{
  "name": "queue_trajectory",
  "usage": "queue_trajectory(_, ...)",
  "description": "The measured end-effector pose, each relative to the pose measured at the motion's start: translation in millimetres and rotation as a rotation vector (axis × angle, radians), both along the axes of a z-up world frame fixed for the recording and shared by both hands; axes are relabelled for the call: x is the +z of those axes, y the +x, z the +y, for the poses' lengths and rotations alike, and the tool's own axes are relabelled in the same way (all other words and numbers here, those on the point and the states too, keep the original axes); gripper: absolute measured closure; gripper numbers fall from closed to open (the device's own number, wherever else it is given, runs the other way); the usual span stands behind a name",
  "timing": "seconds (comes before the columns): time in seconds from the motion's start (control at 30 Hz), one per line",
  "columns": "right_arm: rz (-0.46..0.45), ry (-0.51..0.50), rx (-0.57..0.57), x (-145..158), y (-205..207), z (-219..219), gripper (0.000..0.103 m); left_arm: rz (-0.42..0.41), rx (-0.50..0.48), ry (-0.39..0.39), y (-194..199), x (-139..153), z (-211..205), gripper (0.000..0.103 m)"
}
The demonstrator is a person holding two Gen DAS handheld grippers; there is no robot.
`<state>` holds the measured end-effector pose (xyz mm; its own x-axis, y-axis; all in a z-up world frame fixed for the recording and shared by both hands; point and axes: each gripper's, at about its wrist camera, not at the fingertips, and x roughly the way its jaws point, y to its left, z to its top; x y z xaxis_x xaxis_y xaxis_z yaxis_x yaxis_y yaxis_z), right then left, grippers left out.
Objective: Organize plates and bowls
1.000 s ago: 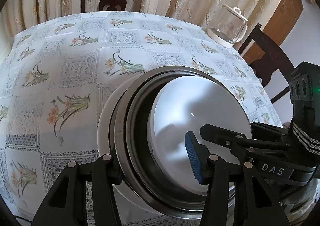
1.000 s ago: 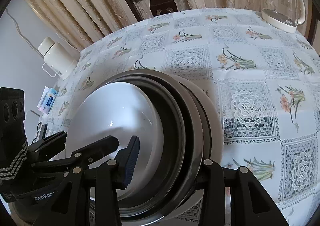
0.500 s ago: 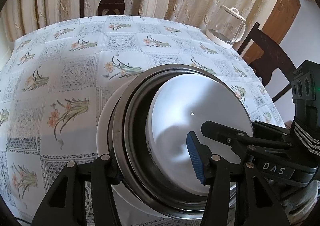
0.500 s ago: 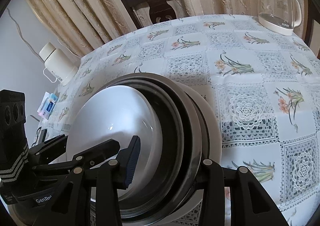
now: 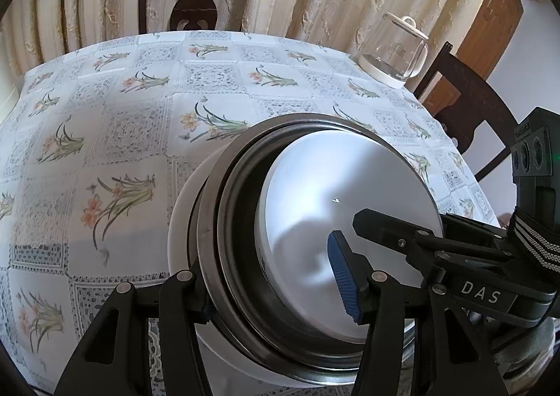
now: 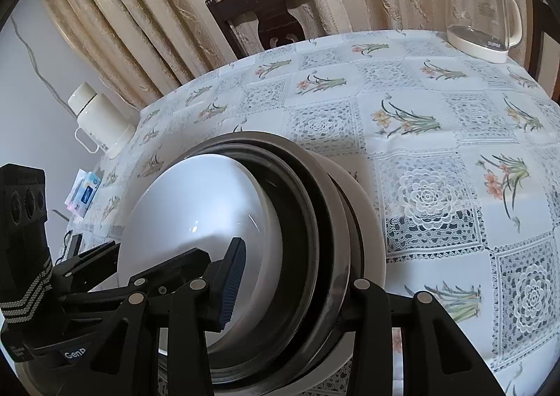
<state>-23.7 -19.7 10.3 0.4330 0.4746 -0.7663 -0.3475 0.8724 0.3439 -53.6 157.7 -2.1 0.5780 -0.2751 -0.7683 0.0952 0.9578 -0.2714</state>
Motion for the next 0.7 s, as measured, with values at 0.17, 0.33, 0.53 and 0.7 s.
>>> queue_trajectory(0.17, 0.008, 0.018, -0.007, -0.3, 0.5, -2.3, 0.059, 0.003, -0.007, -0.009, 1.9, 0.8, 0.3, 0.046)
queue_trajectory(0.33, 0.017, 0.048, -0.015, -0.5, 0.0, -5.9, 0.059, 0.014, -0.014, -0.033, 2.1, 1.0, -0.7, 0.042)
queue_trajectory(0.53, 0.043, 0.108, -0.030, -1.4, 1.8, -11.9, 0.059, 0.018, -0.017, -0.048, 2.8, 1.1, -0.8, 0.040)
queue_trajectory(0.7, 0.053, 0.153, -0.039, -1.3, 3.1, -16.0, 0.057, 0.020, -0.021, -0.076, 2.4, 2.0, -0.2, 0.032)
